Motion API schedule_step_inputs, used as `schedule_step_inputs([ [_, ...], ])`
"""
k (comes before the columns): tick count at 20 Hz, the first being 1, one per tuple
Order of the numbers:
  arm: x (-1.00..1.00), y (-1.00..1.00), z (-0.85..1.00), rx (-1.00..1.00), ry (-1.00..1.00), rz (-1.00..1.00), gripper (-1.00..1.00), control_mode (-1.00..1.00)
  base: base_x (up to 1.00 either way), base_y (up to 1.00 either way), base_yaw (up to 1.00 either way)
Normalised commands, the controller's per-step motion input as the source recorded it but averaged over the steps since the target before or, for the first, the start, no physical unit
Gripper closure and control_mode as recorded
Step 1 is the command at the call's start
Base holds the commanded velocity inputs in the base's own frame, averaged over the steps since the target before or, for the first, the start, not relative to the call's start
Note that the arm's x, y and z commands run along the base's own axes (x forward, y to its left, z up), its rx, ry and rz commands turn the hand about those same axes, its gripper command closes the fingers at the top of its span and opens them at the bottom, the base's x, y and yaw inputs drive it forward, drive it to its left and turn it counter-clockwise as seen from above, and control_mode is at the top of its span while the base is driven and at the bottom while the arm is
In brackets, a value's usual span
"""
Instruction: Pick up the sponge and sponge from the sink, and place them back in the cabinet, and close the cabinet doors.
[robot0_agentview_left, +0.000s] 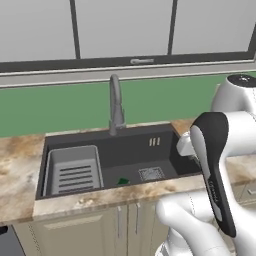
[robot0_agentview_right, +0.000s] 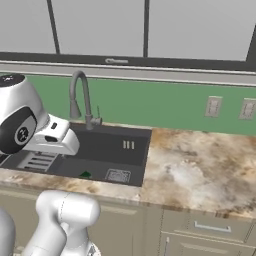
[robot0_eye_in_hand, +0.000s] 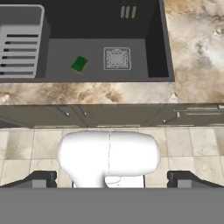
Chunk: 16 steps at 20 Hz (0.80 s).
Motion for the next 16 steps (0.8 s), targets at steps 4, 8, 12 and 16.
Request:
schedule_step_inputs([
  [4, 0.00, 0.00, 0.00, 0.00, 0.00, 0.00, -1.00, 1.00, 0.43, -0.24, 0.03],
  [8, 0.00, 0.00, 0.00, 0.00, 0.00, 0.00, -1.00, 1.00, 0.52, -0.16, 0.00],
  [12, 0.00, 0.00, 0.00, 0.00, 0.00, 0.00, -1.00, 1.00, 0.51, -0.06, 0.00],
  [16, 0.00, 0.00, 0.00, 0.00, 0.00, 0.00, -1.00, 1.00, 0.28, 0.00, 0.00],
])
